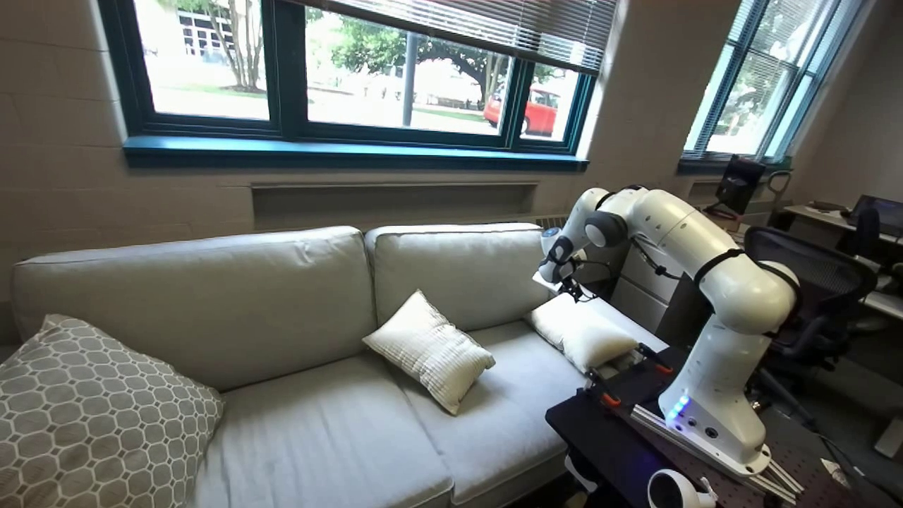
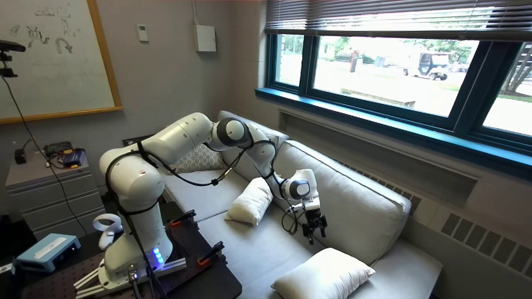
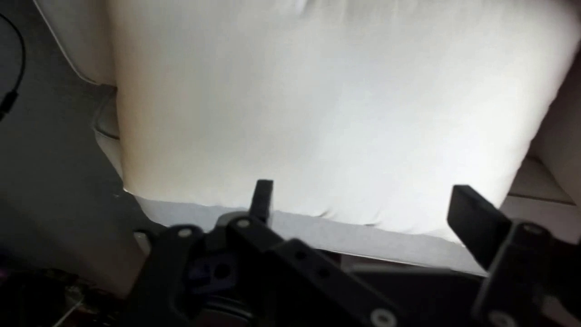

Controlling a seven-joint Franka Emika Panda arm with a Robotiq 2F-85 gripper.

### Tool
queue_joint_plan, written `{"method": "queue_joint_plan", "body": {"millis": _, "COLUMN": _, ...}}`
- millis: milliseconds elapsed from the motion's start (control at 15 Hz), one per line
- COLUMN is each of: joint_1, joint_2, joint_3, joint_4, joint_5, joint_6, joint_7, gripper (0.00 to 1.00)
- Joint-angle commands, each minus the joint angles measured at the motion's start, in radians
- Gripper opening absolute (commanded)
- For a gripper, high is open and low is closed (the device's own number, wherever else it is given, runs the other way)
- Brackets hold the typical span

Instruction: Take the pillows and move them to the right of the couch

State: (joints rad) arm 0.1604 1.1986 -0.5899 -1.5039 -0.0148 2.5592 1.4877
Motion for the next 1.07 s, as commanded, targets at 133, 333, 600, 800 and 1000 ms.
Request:
{"method": "queue_joint_plan", "body": {"millis": 133, "joint_1": -0.121, "joint_2": -0.014, "joint_3": 0.037, "joint_4": 0.021, "joint_5": 0.032, "joint_6": -0.105, "joint_7": 0.141, "gripper": 1.0}}
{"method": "queue_joint_plan", "body": {"millis": 333, "joint_1": -0.224, "joint_2": -0.003, "joint_3": 0.068, "joint_4": 0.042, "joint_5": 0.057, "joint_6": -0.159, "joint_7": 0.164, "gripper": 1.0}}
{"method": "queue_joint_plan", "body": {"millis": 600, "joint_1": -0.397, "joint_2": 0.03, "joint_3": 0.133, "joint_4": 0.128, "joint_5": 0.098, "joint_6": -0.295, "joint_7": 0.145, "gripper": 1.0}}
{"method": "queue_joint_plan", "body": {"millis": 800, "joint_1": -0.529, "joint_2": 0.078, "joint_3": 0.166, "joint_4": 0.239, "joint_5": 0.132, "joint_6": -0.431, "joint_7": 0.146, "gripper": 1.0}}
{"method": "queue_joint_plan", "body": {"millis": 1000, "joint_1": -0.664, "joint_2": 0.127, "joint_3": 0.193, "joint_4": 0.379, "joint_5": 0.174, "joint_6": -0.594, "joint_7": 0.136, "gripper": 1.0}}
